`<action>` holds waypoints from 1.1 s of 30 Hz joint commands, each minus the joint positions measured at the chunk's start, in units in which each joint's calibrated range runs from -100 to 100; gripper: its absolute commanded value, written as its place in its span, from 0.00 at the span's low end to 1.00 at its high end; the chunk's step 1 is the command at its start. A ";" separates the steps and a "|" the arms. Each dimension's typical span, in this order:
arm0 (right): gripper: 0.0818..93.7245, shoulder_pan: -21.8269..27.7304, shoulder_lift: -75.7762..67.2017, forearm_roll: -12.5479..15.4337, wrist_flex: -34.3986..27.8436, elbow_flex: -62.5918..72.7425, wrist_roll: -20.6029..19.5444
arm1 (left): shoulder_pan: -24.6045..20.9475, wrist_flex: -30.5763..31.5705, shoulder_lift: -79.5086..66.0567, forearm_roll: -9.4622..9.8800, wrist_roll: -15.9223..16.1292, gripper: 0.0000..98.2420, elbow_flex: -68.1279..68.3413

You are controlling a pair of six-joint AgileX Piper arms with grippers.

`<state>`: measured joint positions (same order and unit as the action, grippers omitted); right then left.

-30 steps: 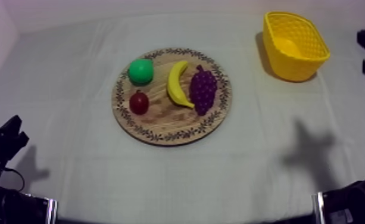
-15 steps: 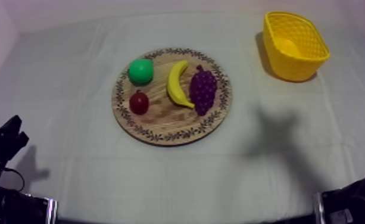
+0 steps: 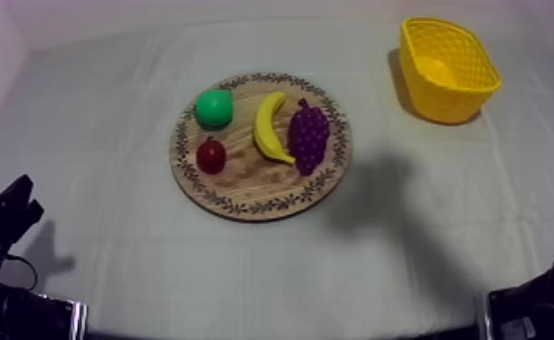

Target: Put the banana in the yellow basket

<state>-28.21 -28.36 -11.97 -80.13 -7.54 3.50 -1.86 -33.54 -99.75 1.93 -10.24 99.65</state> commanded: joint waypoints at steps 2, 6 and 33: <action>0.00 -0.58 1.48 0.51 -0.76 1.30 -0.23 | 0.02 -0.01 0.00 0.00 0.00 0.00 0.01; 0.00 -2.12 4.58 0.53 -2.84 3.91 -1.59 | 0.02 -0.01 0.00 0.00 0.00 0.00 0.01; 0.04 -9.38 29.91 -6.24 -15.80 27.40 -21.63 | 0.02 -0.01 0.00 0.00 -0.01 0.00 0.01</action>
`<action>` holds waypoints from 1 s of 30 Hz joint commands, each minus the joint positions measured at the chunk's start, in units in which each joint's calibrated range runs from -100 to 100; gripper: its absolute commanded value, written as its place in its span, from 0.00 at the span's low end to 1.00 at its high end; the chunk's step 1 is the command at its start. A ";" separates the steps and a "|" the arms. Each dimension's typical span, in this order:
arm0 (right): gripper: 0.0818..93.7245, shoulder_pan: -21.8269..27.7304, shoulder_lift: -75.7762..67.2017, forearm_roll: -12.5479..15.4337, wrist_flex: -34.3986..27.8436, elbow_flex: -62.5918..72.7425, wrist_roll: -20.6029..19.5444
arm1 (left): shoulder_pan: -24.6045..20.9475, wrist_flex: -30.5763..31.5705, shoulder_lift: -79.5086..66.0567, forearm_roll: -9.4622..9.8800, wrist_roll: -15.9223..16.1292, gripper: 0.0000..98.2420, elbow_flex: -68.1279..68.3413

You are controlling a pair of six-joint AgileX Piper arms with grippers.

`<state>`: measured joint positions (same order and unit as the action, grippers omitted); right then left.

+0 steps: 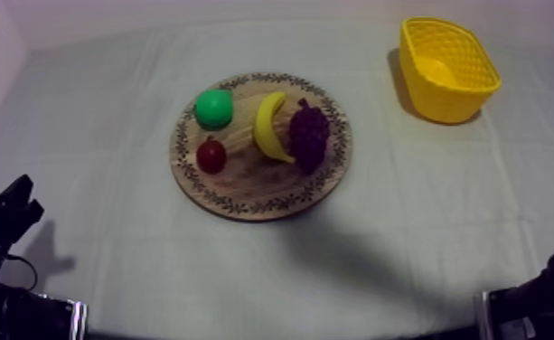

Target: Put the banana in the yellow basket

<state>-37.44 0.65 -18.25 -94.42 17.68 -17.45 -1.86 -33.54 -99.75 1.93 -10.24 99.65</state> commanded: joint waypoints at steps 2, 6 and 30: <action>0.05 -0.35 2.24 0.28 -2.81 4.66 -1.17 | 0.02 -0.01 0.00 0.00 -0.03 0.00 0.01; 0.06 -0.42 4.69 0.71 -4.63 8.63 -2.12 | 0.02 -0.01 0.00 0.00 -0.02 0.00 0.01; 0.56 -0.46 12.44 1.15 -5.41 10.61 -5.07 | 0.02 -0.01 0.00 0.00 0.00 0.00 0.01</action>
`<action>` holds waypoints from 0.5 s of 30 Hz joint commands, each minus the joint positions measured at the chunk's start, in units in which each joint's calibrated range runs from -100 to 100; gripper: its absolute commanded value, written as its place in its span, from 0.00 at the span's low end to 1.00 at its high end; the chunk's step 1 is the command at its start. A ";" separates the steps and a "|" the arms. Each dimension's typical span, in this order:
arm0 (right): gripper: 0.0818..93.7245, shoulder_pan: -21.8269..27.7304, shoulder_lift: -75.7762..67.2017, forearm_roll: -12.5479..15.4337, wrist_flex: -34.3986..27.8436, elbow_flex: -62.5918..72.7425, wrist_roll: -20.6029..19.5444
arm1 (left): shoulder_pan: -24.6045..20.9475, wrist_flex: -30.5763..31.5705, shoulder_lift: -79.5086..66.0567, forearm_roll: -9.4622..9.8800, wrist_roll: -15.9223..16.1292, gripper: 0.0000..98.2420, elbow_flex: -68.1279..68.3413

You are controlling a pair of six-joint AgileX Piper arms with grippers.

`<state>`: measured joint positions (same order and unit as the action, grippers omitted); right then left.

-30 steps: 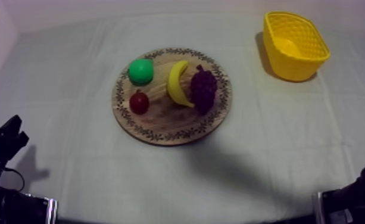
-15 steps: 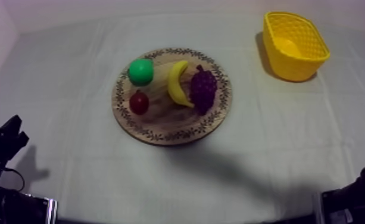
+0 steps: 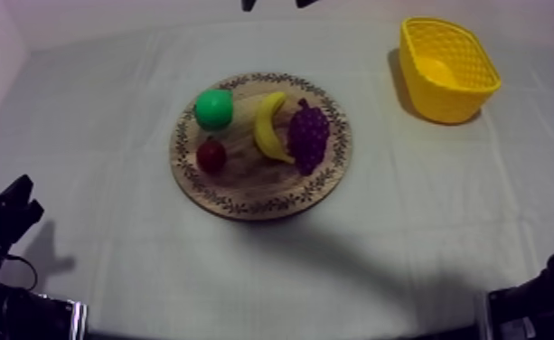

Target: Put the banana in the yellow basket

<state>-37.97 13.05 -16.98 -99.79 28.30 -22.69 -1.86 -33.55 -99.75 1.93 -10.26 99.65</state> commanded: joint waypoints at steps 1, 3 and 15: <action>0.57 0.16 0.16 -0.17 -0.04 -0.10 0.22 | 0.02 0.00 0.00 0.00 0.03 0.00 0.01; 0.59 0.33 0.47 -0.22 -0.04 -0.46 0.38 | 0.02 0.00 0.00 0.00 0.03 0.00 0.01; 0.61 1.09 2.63 -0.06 0.88 -1.18 1.21 | 0.02 0.00 0.00 0.00 0.02 0.00 0.01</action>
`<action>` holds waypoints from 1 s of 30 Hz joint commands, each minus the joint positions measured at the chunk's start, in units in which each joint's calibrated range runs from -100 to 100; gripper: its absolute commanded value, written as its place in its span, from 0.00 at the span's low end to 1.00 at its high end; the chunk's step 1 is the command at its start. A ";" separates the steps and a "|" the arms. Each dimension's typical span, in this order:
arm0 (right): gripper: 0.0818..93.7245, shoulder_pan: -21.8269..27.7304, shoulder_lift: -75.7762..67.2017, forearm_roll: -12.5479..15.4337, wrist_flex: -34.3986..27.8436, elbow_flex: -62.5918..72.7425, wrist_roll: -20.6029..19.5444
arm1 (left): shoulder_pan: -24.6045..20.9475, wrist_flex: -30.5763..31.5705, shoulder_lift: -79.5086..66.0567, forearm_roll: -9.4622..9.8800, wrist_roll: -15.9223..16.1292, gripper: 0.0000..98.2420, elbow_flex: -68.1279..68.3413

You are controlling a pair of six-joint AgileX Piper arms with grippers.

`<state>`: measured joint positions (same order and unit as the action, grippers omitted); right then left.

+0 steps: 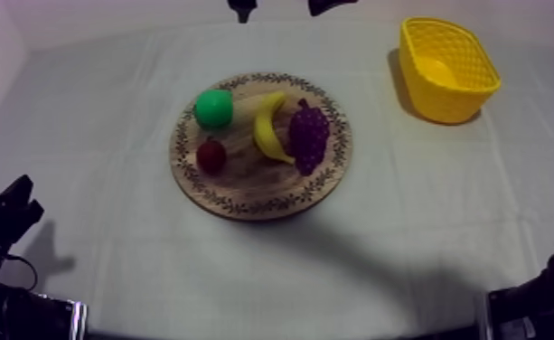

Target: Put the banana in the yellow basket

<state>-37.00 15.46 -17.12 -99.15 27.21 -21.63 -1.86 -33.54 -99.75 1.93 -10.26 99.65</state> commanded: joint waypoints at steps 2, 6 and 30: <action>0.60 0.38 0.87 0.18 0.79 -0.28 0.29 | 0.02 -0.01 0.00 0.00 0.02 0.00 0.01; 0.60 1.02 2.31 0.64 1.98 -0.51 0.67 | 0.02 -0.01 0.00 0.00 0.02 0.00 0.01; 0.58 5.33 16.79 7.21 15.30 -4.65 3.18 | 0.02 -0.01 0.00 0.00 0.02 0.00 0.01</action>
<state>-31.69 31.45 -10.21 -84.73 22.64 -18.39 -1.86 -33.55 -99.75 1.93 -10.23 99.65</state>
